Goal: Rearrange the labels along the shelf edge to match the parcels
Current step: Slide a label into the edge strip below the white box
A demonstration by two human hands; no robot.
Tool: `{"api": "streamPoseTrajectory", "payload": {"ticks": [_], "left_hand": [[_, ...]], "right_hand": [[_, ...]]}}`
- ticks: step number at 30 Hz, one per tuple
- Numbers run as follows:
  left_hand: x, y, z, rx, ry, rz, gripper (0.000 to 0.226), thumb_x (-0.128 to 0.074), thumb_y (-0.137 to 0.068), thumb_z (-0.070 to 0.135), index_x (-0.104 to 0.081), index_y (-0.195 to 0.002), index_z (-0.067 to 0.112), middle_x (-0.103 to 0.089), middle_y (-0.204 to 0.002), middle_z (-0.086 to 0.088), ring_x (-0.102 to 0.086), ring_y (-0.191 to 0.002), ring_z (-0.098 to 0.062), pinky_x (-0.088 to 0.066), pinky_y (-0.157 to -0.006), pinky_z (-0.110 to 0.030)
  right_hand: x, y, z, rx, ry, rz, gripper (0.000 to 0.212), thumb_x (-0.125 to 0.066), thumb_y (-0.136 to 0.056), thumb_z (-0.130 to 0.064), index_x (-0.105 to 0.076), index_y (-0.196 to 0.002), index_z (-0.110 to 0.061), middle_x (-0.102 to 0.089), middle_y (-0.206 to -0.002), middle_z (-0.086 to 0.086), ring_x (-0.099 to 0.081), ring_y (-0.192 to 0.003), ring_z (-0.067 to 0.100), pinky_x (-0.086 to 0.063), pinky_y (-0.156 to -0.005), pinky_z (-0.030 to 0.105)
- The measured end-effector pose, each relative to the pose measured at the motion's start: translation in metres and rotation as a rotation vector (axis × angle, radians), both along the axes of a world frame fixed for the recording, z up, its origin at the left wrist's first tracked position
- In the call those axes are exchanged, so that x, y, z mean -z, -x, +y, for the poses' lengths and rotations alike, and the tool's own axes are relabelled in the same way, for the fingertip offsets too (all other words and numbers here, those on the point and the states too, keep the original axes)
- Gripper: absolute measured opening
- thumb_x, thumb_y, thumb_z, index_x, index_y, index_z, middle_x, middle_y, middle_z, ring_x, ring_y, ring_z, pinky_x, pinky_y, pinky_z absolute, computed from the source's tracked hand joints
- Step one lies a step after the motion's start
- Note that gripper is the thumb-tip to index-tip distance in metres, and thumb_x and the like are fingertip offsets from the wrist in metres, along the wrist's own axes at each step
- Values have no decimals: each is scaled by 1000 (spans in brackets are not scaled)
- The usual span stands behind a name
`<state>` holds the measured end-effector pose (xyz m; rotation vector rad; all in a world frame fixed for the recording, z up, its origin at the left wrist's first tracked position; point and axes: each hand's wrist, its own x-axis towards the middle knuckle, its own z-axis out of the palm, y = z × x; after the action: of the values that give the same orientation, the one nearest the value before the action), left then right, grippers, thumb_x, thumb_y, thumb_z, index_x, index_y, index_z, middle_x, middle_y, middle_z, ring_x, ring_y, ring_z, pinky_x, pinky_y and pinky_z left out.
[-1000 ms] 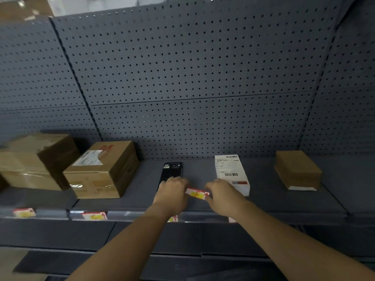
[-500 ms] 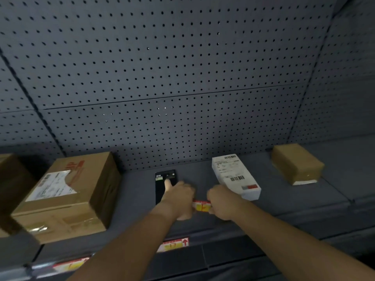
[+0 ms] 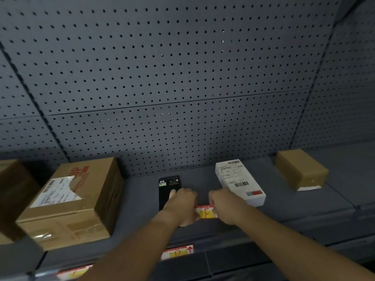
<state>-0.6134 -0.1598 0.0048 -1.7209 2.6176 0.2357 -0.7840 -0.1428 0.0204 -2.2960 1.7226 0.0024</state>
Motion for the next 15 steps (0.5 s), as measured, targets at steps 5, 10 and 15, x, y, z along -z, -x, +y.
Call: {"api": "streamPoseTrajectory", "payload": {"ticks": [5,10,15], "left_hand": [[-8,-3,6,8,73,154,36,-70,-79,38,-58,-106,18,-56,-107,1,-49,-103,-19,-36,-92,-35],[-21,0,16,-7,199,258,32,-68,-77,37,-58,-103,19,-58,-102,0,-54,-96,-20,-46,-85,-38],[-31,15,34,-34,282,315,32,-68,-82,34,-58,-108,19,-58,-106,1,-53,-100,-18,-47,-87,-35]], "right_hand": [[-8,5,4,52,-20,-178,15,-64,-91,-5,-67,-100,-17,-66,-100,1,-62,-88,16,-53,-78,30],[-25,23,14,119,35,-327,6,-65,-93,-14,-68,-96,-18,-66,-95,-1,-63,-84,14,-54,-75,30],[-48,60,26,175,121,-424,6,-65,-93,-15,-69,-95,-19,-68,-96,-5,-63,-85,8,-56,-73,26]]}}
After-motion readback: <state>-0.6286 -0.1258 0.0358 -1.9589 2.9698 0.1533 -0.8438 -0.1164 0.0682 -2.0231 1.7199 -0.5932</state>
